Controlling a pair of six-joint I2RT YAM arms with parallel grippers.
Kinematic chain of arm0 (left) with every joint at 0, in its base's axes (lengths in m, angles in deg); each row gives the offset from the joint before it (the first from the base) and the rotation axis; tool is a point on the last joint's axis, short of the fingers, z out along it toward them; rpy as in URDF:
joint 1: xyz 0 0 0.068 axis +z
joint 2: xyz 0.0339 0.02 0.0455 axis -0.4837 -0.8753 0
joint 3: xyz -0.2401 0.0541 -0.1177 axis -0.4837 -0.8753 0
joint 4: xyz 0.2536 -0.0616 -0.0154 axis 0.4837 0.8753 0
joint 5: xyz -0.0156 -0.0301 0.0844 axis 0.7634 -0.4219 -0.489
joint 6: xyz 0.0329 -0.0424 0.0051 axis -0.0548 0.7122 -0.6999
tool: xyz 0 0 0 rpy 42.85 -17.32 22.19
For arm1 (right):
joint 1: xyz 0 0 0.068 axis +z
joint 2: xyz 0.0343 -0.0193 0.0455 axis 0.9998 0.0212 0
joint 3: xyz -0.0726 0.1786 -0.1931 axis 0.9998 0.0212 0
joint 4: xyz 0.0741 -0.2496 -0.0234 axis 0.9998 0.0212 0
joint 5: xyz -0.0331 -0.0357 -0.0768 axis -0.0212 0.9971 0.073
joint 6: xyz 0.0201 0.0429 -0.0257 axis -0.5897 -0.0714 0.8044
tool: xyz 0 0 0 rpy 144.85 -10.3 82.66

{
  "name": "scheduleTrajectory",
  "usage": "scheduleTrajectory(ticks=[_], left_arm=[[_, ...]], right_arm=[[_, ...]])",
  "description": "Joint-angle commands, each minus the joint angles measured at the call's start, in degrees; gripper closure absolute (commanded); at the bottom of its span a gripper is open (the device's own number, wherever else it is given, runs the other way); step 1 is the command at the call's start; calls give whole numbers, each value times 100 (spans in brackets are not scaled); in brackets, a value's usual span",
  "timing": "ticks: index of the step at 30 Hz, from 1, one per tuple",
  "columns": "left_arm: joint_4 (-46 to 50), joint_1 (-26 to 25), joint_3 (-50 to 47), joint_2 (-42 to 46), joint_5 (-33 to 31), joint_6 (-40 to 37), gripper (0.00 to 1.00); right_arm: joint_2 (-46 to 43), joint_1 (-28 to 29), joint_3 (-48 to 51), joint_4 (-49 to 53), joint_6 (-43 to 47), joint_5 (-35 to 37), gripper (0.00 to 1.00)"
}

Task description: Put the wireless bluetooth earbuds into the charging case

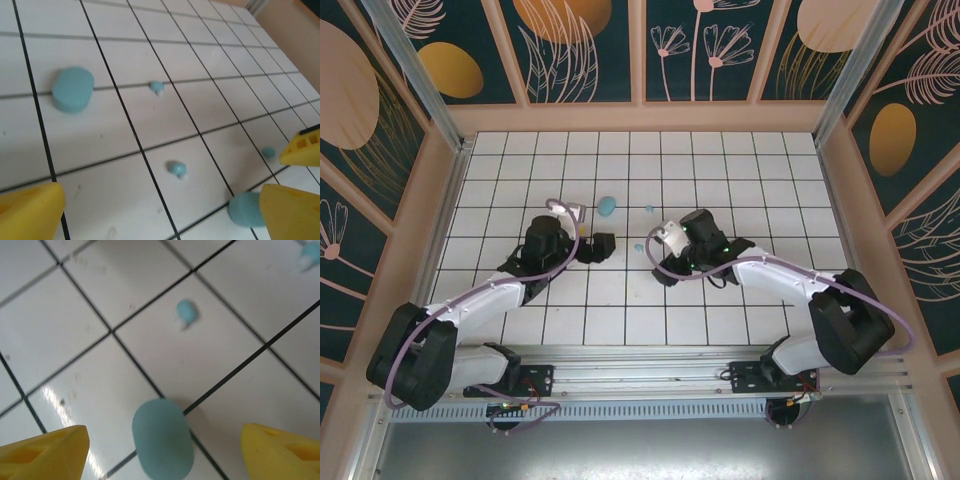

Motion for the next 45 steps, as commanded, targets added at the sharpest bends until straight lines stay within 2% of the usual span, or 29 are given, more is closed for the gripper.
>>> scheduleTrajectory(ticks=[1, 6, 16, 19, 25, 28, 31, 35, 41, 45], left_arm=[[-501, -7, -327, 146, 262, 132, 1], [-338, -8, -290, 234, 450, -240, 1], [-396, -6, -240, 251, 341, -380, 1], [-377, -7, -229, 284, 96, -345, 2], [155, -7, 21, 341, -399, -378, 1], [-297, -6, -228, 626, 19, -598, 1], [-691, 0, -398, 896, 537, -980, 2], [-761, -6, -412, 1152, 1233, -1710, 12], [-634, -12, -397, 1356, 2681, -3251, 26], [-356, -16, -173, 1353, 2904, -3869, 30]], right_arm=[[112, 57, -92, 478, 473, 261, 20], [310, 1, -15, 283, 577, 293, 15], [1059, 6, -301, 674, 695, 265, 16], [1119, 11, -330, 638, 758, 306, 21], [1172, 39, -422, 854, 969, 505, 44], [1102, 48, -414, 895, 1022, 505, 54], [997, 74, -436, 903, 1040, 409, 58], [756, 103, -502, 923, 1049, 247, 62], [179, 103, -838, 1208, 1105, -153, 65], [-132, 121, -1228, 1647, 1181, -466, 67]])
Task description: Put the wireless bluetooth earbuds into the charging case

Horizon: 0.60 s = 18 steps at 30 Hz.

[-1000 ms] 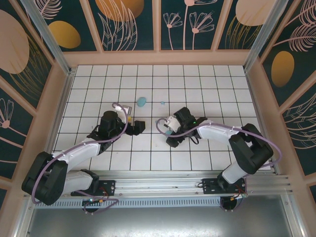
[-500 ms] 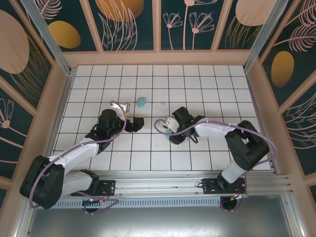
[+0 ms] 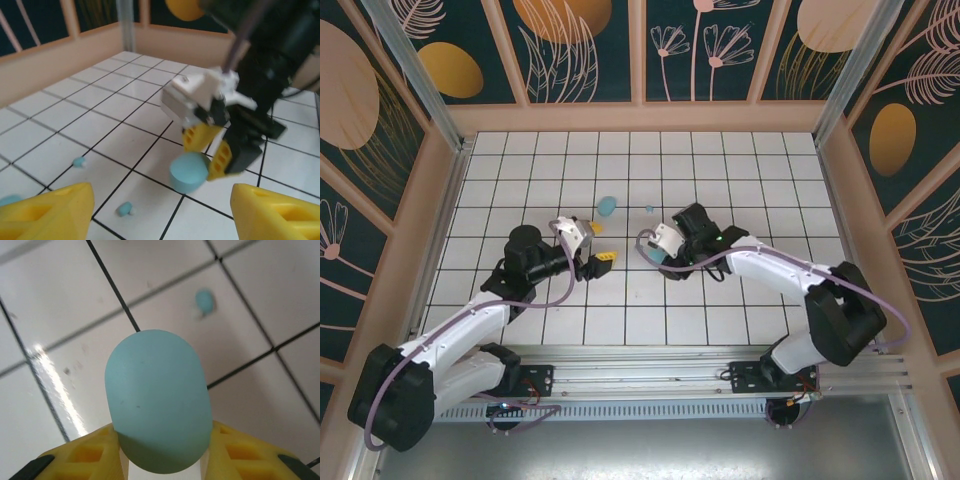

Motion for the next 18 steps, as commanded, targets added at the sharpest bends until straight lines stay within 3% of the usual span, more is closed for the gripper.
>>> scheduleTrajectory(ticks=[1, 7, 12, 18], left_arm=[[193, -26, 252, 5, 631, -977, 32], [271, -219, 691, -481, 697, -1356, 35], [-61, -473, 868, -840, 722, -1333, 34], [172, -658, 1241, -1218, 1032, -1352, 34]], right_arm=[[-354, 66, -458, 573, 196, -507, 67], [-674, 183, -1005, 1214, 271, -902, 68], [-983, 255, -1262, 1436, 276, -1150, 69], [-1254, 264, -1420, 1532, 383, -1227, 70]])
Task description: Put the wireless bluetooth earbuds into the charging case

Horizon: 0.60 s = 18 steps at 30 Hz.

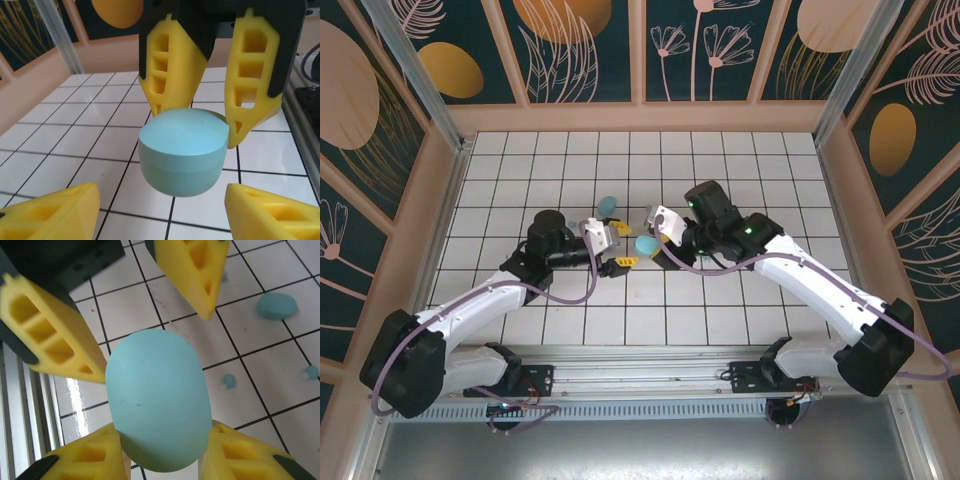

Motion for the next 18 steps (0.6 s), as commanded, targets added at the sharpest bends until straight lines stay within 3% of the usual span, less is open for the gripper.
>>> scheduleTrajectory(ticks=[1, 10, 18], left_arm=[[39, -59, 304, -131, 420, -111, 34], [321, -60, 528, -139, 800, -32, 33], [520, -61, 719, -325, 1119, 25, 39]], right_arm=[[-196, 45, -219, 247, 203, -173, 70], [-172, 70, -277, 451, 344, -171, 71], [-179, 106, -317, 474, 383, -193, 71]])
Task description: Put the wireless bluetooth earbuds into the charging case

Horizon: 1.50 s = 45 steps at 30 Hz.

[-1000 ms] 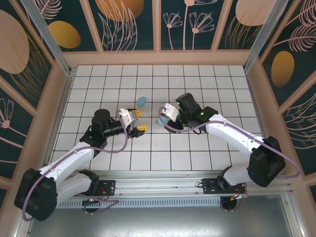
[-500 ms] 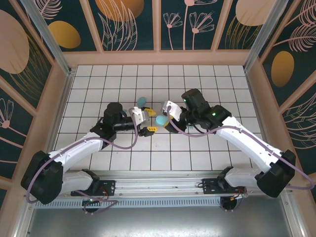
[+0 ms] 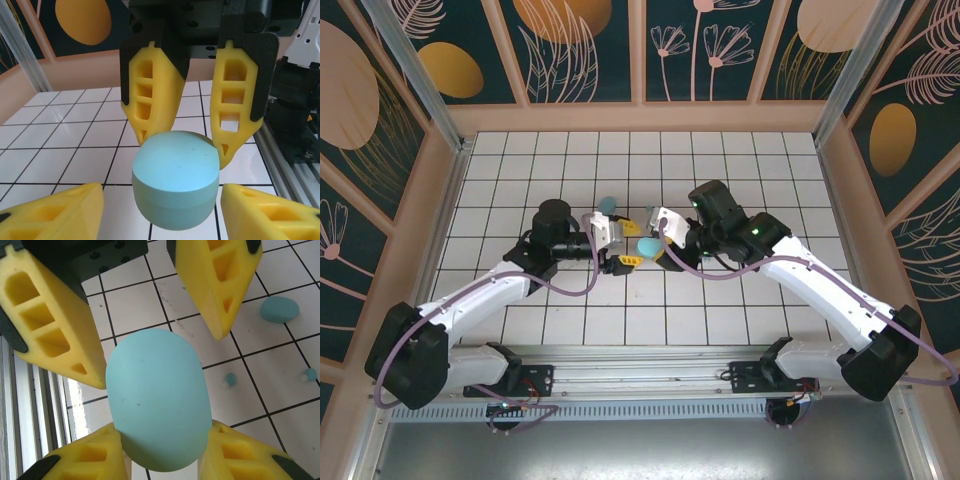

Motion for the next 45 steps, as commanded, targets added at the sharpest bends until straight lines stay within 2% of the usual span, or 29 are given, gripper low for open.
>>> scheduleTrajectory(ticks=[1, 5, 11, 17, 19, 23, 28, 32, 36, 45], left_arm=[[156, -35, 213, -111, 344, 13, 39], [317, -33, 311, -198, 364, -65, 41], [393, -35, 356, -240, 419, -90, 49], [368, -38, 382, -253, 552, -39, 68], [314, -33, 381, -265, 599, 8, 74], [244, -38, 391, -273, 615, 122, 85], [-818, -26, 70, -126, 347, 1045, 86], [-1710, -29, -208, -39, 12, 1957, 87], [-2069, -27, -232, -155, 106, 2593, 87], [-2222, -27, -274, -221, 73, 2847, 88]], right_arm=[[-66, 74, -186, 128, 136, -176, 71], [-79, 83, -197, 128, 134, -184, 71], [-104, 90, -204, 128, 136, -237, 71], [-106, 90, -193, 67, 136, -283, 71], [-115, 84, -177, 19, 118, -273, 66], [-246, 45, -91, -294, -56, -238, 50], [-663, -380, 202, -820, -476, -579, 36], [-1184, -743, 738, -1629, -1019, -1023, 31], [-1580, -748, 1279, -2257, -1217, -1055, 28], [-1406, -684, 1363, -2577, -1239, -920, 25]])
